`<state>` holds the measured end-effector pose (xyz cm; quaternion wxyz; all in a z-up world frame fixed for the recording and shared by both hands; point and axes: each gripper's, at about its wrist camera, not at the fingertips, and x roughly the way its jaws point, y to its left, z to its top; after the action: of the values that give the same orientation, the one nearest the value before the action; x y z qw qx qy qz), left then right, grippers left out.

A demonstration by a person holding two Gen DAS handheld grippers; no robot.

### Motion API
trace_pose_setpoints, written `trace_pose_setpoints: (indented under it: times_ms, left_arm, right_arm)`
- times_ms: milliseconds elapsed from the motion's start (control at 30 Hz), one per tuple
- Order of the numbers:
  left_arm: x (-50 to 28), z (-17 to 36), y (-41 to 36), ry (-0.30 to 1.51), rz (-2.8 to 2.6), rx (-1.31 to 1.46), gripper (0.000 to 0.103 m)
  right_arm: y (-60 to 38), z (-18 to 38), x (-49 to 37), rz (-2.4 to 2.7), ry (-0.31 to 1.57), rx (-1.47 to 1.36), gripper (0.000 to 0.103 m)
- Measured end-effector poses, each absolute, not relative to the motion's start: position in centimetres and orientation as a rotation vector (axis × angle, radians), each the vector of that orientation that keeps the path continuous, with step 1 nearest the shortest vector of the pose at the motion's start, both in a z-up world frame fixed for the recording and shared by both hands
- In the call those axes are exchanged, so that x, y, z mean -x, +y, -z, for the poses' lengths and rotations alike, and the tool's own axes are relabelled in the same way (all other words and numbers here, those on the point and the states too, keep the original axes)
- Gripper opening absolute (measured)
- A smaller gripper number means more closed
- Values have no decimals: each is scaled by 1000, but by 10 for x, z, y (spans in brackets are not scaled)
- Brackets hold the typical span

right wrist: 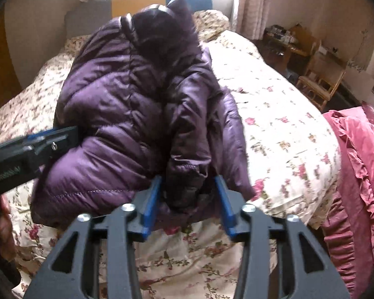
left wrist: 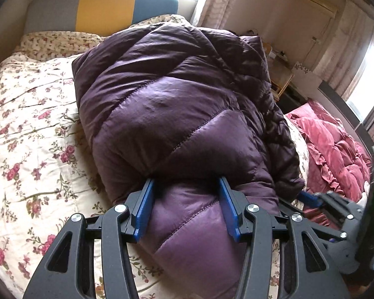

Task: Fold large clothes

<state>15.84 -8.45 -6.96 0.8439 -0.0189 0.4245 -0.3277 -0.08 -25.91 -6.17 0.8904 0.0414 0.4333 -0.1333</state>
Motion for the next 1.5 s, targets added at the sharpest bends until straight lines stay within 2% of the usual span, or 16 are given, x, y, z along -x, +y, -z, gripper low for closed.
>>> trace_pose_setpoints:
  times_ms: [133,267,400,500,567,667,867,1167,1500]
  left_arm:
    - [-157,68,-86,891,692,34,50]
    - [-156,68,-86,887,692,29,50]
    - [-155,66,-87,882,695,20,50]
    - [-155,66,-88,880,696,17,50]
    - [-156,65,-88,880,697,16,50]
    - [-157,64,-88,882,698,18,50]
    - [-159,64,-88,884,700,16,50]
    - [-162,53,-79,876,697,57,50]
    - [-191,35,-80,838,604,61,50]
  right_arm:
    - [-259,47,9,293,877,-83,55]
    - [-256,26,9,300,837,-95,71]
    - [-251,6,3,296,780,-94,72]
    - [-245,-2,-10,288,756,-90,69]
    - [-244,-4,-17,285,749,-90,57]
    - [-241,-4,-31,289,727,-78,49]
    - [-250,17,-58,317,767,-78,42]
    - [-265,53,-64,332,842,-98,39]
    - [-273,77,-65,324,844,-118,39]
